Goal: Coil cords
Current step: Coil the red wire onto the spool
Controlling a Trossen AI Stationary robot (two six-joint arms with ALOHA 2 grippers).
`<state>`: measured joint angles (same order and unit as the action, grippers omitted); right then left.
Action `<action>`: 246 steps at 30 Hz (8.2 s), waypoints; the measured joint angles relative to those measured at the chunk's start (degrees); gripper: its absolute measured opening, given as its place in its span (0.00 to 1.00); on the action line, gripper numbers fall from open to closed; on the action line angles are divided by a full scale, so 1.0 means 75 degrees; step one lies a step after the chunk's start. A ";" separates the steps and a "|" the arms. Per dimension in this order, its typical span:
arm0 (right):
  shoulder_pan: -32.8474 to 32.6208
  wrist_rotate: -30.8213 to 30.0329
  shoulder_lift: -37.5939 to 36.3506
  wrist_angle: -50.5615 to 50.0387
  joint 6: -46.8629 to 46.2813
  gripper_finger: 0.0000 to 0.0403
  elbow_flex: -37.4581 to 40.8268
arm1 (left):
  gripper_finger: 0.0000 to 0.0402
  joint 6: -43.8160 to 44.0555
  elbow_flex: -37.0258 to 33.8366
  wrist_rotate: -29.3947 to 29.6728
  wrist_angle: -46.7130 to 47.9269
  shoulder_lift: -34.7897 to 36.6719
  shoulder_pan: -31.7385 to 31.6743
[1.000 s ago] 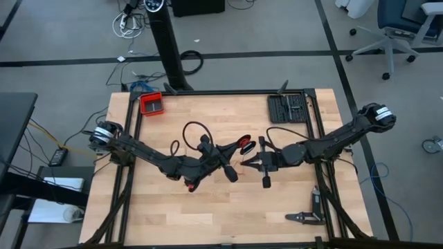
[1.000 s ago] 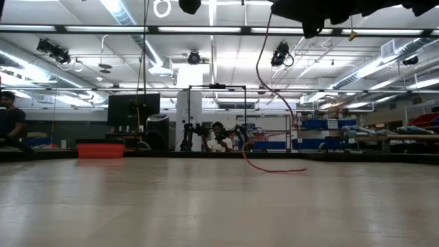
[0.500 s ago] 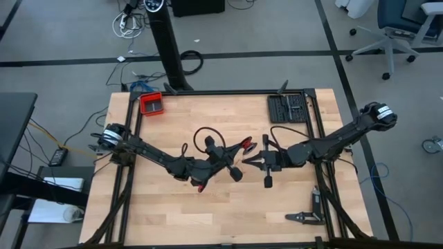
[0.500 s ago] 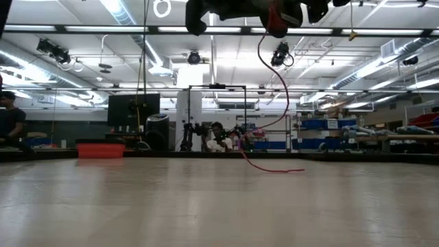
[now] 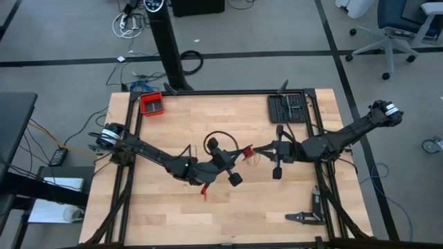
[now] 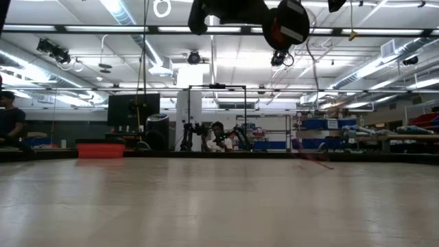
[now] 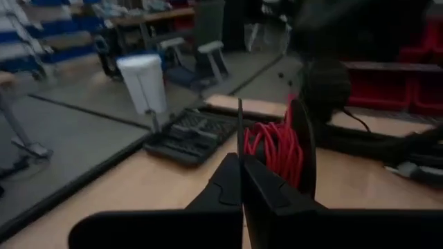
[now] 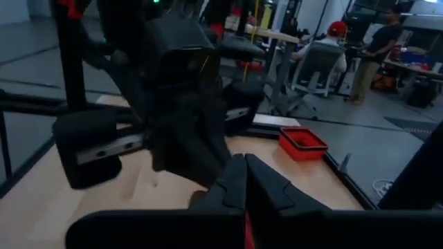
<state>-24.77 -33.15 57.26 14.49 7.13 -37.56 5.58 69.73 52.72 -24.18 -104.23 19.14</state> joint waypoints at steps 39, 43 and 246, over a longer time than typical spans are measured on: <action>0.0440 0.1734 -0.0048 -0.1478 -0.0021 0.14 0.0000 | 0.00 0.0330 0.1242 -0.0332 0.1920 0.0017 0.0102; 0.0469 0.1666 -0.0025 -0.1561 -0.0051 0.03 0.0000 | 0.00 0.0268 0.1240 -0.0298 0.1844 0.0012 0.0096; -0.0690 0.2029 -0.1658 -0.0428 -0.0417 0.12 0.0003 | 0.00 -0.2705 -0.0547 -0.2783 -0.3028 0.0324 0.0124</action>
<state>-29.95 -17.93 44.83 11.28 4.00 -37.54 -14.71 65.63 31.85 -46.89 -101.80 20.07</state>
